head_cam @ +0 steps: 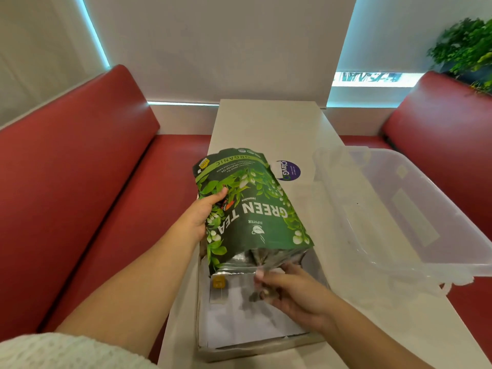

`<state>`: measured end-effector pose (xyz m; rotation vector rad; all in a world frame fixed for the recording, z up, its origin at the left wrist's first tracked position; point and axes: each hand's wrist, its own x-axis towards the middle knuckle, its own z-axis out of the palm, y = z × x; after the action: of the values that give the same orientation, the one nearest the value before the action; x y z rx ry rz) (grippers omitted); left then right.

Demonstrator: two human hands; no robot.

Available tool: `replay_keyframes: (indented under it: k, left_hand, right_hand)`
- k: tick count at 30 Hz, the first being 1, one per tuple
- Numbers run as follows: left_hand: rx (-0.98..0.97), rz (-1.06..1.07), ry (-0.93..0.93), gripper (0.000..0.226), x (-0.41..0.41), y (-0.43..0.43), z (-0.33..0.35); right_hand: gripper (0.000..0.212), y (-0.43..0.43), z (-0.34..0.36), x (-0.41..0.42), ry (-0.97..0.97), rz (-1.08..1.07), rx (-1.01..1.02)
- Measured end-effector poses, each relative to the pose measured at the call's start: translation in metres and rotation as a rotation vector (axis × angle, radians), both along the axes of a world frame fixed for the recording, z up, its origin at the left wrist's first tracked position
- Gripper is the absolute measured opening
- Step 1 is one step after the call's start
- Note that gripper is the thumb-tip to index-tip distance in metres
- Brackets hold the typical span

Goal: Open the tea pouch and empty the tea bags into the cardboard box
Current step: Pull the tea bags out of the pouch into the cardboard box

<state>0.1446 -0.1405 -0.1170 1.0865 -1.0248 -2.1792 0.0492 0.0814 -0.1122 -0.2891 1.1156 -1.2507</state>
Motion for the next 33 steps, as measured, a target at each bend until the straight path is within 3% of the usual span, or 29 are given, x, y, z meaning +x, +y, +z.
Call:
replay_keyframes:
  k: [3,5,7,9,12,14,16,19,23,27,30,33]
  left_hand:
    - [0.025,0.002,-0.036,0.041,0.000,-0.003,-0.007]
    - [0.027,0.002,-0.054,0.042,-0.002,-0.004,-0.010]
    - [0.028,0.001,-0.071,0.041,-0.004,-0.005,-0.011]
    - [0.033,0.002,-0.090,0.038,-0.006,-0.008,-0.013]
    - [0.060,-0.017,-0.108,0.024,-0.009,-0.009,-0.012]
    - [0.075,-0.030,-0.137,0.020,-0.011,-0.007,-0.012]
    - [0.084,-0.058,-0.182,0.023,-0.008,-0.004,-0.011]
    - [-0.037,-0.079,-0.329,0.037,-0.002,-0.007,-0.014]
    - [-0.329,-0.121,-0.421,0.041,0.005,-0.015,-0.011]
    - [-0.640,-0.217,-0.670,0.089,0.006,-0.010,0.009]
    - [-0.919,-0.457,-0.666,0.089,0.009,0.017,0.037]
    - [-1.156,-0.763,-0.711,0.091,0.016,0.049,0.059]
  right_hand:
    - [0.026,0.008,-0.008,-0.011,0.458,0.193,0.051]
    - [0.036,0.013,-0.007,-0.020,0.840,0.441,0.093]
    - [0.044,0.019,-0.005,-0.029,1.089,0.580,0.127]
    - [0.029,0.022,0.002,-0.031,1.252,0.470,0.054]
    - [0.018,0.019,0.001,-0.025,1.513,0.151,-0.244]
    - [0.028,0.011,-0.006,-0.019,1.739,0.136,-0.413]
    - [0.052,-0.002,-0.018,-0.013,1.960,0.259,-0.427]
    - [0.064,-0.017,-0.031,-0.010,1.981,0.359,-0.333]
    - [0.035,-0.020,-0.030,-0.015,1.877,0.244,-0.395]
    - [0.013,-0.003,-0.014,-0.020,1.819,0.127,-0.533]
    - [0.012,0.021,-0.013,-0.019,1.799,0.101,-0.604]
    - [0.016,0.039,-0.020,-0.017,1.776,0.292,-0.521]
